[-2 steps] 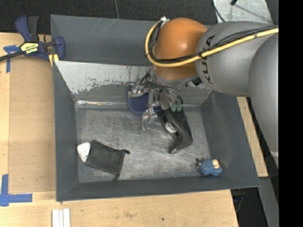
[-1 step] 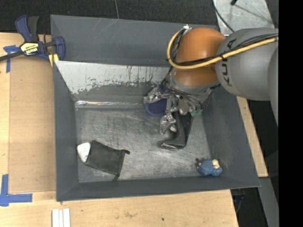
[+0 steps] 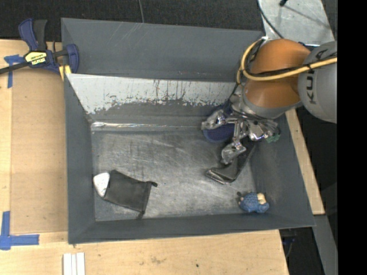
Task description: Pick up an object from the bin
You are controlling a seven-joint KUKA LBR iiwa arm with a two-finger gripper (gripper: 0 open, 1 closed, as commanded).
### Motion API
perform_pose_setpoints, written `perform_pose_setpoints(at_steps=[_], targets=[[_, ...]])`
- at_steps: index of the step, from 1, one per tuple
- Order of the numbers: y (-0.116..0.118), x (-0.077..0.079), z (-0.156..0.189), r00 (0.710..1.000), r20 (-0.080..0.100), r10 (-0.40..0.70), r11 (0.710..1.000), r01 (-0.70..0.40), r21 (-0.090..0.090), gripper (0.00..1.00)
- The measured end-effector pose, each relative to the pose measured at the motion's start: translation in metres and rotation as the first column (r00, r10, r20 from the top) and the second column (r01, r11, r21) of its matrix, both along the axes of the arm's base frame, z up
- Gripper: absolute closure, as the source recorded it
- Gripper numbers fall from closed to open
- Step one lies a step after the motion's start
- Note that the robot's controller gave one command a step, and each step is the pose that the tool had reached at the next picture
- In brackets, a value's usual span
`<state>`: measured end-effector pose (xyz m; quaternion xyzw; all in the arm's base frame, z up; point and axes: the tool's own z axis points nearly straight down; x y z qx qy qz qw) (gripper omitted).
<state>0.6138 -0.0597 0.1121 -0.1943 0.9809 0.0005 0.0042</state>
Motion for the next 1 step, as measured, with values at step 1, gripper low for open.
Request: perform_pose_setpoints(at_steps=[1], targets=[[-0.1015, -0.0053, 0.0817, 0.985, -0.002, 0.174, 0.985, -0.174, -0.007, 0.00]])
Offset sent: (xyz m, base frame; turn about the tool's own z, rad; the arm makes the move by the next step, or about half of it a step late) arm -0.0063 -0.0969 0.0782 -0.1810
